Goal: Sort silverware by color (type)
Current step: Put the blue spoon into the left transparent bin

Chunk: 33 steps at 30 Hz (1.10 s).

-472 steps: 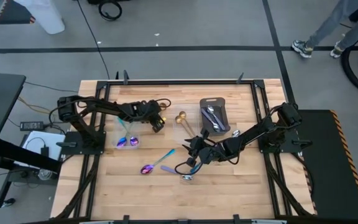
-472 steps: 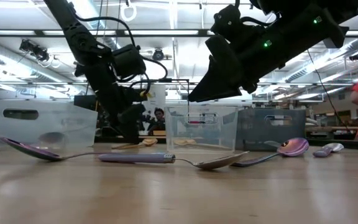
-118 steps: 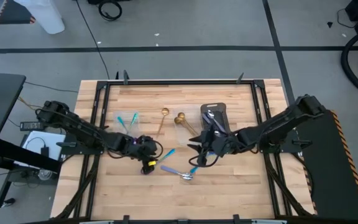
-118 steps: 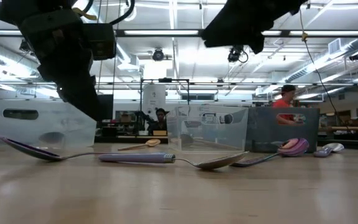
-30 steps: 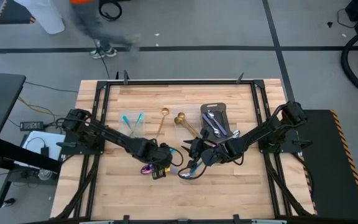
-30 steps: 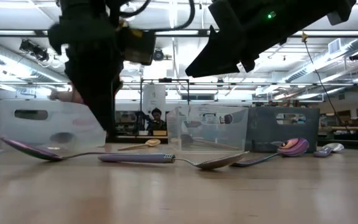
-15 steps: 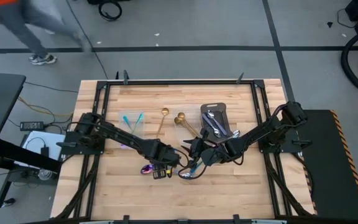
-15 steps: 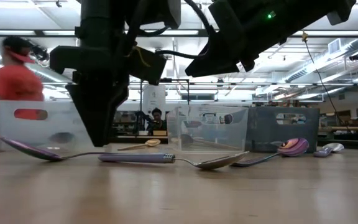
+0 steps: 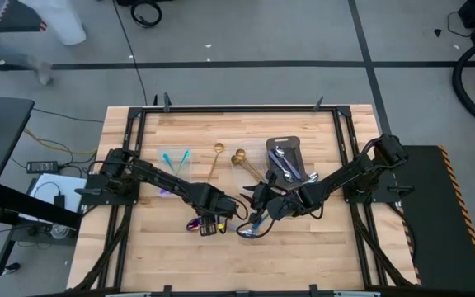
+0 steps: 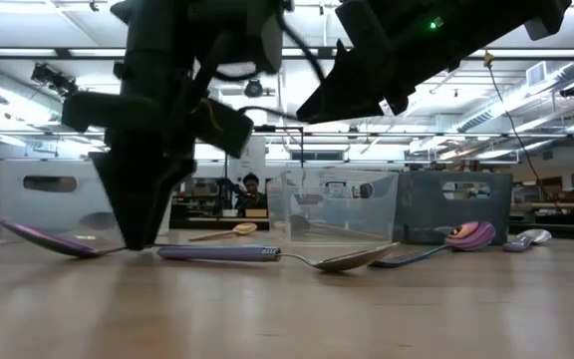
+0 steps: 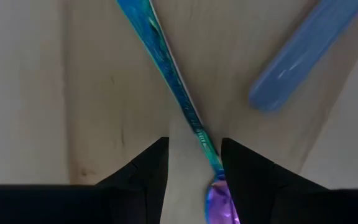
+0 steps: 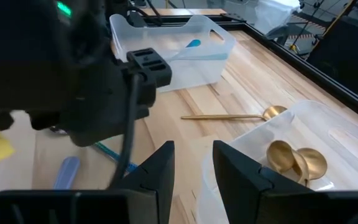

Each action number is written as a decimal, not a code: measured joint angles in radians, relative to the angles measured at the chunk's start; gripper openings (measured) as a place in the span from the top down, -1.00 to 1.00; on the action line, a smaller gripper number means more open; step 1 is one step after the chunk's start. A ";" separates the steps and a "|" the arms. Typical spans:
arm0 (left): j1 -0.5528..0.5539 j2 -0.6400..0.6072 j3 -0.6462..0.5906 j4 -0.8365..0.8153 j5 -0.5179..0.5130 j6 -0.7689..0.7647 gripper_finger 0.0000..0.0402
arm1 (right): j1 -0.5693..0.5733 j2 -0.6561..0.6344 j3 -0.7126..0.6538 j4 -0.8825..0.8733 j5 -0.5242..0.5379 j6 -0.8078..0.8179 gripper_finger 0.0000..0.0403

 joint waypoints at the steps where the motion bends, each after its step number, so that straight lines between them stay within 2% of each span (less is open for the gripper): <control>1: 0.006 0.000 -0.012 0.006 0.016 0.000 0.23 | 0.000 0.000 0.000 0.000 -0.001 0.000 0.40; 5: 0.018 -0.001 -0.024 0.019 0.029 0.003 0.25 | 0.000 0.000 0.000 0.000 -0.001 0.000 0.40; 9: 0.018 -0.001 -0.025 0.020 0.026 0.018 0.36 | 0.000 0.000 0.000 0.000 -0.001 0.000 0.40; 20: 0.011 -0.001 -0.027 0.022 0.003 -0.001 0.91 | 0.003 0.000 0.000 0.000 -0.002 -0.001 0.40; 29: 0.003 -0.005 -0.024 0.003 -0.004 -0.012 0.91 | 0.006 0.000 0.000 0.000 -0.001 -0.003 0.40; 33: -0.024 -0.024 -0.017 -0.046 -0.042 -0.035 0.91 | 0.006 0.000 0.000 -0.002 0.000 -0.003 0.40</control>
